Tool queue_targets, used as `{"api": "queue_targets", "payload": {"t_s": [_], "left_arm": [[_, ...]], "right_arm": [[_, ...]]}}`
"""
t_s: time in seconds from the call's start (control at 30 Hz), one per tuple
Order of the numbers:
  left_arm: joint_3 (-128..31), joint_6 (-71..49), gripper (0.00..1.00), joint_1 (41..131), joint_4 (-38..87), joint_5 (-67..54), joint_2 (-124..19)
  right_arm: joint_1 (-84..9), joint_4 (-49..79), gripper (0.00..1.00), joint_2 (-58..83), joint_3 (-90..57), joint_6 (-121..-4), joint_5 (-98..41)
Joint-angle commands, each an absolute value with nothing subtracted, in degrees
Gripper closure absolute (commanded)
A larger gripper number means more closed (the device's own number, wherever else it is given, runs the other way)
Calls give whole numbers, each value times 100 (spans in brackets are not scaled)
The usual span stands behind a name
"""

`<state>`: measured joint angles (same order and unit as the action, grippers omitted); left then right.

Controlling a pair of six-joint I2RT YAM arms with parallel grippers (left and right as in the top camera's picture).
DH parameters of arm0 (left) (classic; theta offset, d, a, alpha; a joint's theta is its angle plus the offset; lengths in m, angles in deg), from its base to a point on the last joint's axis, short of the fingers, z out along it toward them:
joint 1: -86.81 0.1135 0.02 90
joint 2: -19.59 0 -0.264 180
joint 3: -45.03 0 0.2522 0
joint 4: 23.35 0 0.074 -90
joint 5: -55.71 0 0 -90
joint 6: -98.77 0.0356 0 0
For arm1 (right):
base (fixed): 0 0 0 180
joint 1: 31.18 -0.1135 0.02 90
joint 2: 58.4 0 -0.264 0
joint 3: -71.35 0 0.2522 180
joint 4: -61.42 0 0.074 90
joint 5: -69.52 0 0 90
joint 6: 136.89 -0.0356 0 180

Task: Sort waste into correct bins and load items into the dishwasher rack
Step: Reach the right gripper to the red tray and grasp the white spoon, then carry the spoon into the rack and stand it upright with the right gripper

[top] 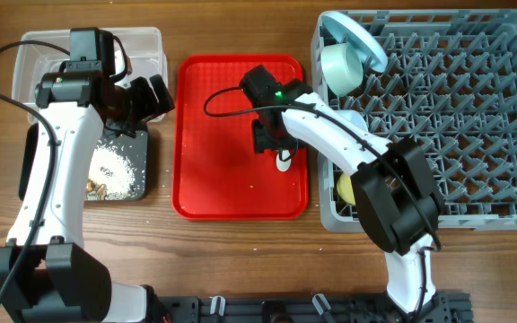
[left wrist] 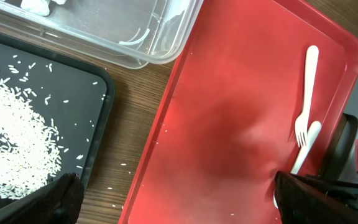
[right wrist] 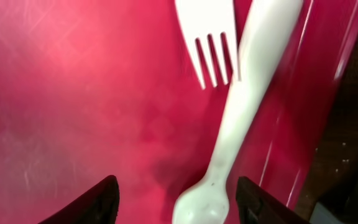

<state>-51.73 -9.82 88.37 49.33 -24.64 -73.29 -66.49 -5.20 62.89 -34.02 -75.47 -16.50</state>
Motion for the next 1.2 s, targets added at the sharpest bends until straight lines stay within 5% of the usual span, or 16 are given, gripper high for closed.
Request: {"api": "queue_targets", "payload": {"t_s": [0.0,0.33,0.5,0.57,0.6,0.9,1.17], "left_arm": [[-5258,-991,0,8855,4920,-2497,-7288],[-5258,-991,0,8855,4920,-2497,-7288],[-5258,-991,0,8855,4920,-2497,-7288],[-5258,-991,0,8855,4920,-2497,-7288],[-5258,-991,0,8855,4920,-2497,-7288],[-5258,-991,0,8855,4920,-2497,-7288],[-5258,-991,0,8855,4920,-2497,-7288]], "right_arm": [[-6619,-352,43,6442,-3160,-7825,-1424],[-6536,-271,49,6659,-3088,-7803,-1407],[-6534,-262,71,6827,-3088,-7543,-1455],[-6538,-297,94,6827,-3088,-7359,-1497],[-6538,-301,96,6814,-3090,-7285,-1503],[-6531,-723,96,5994,-3568,-6743,-1715],[-6383,-942,96,3837,-3783,-6319,-1097]]}}
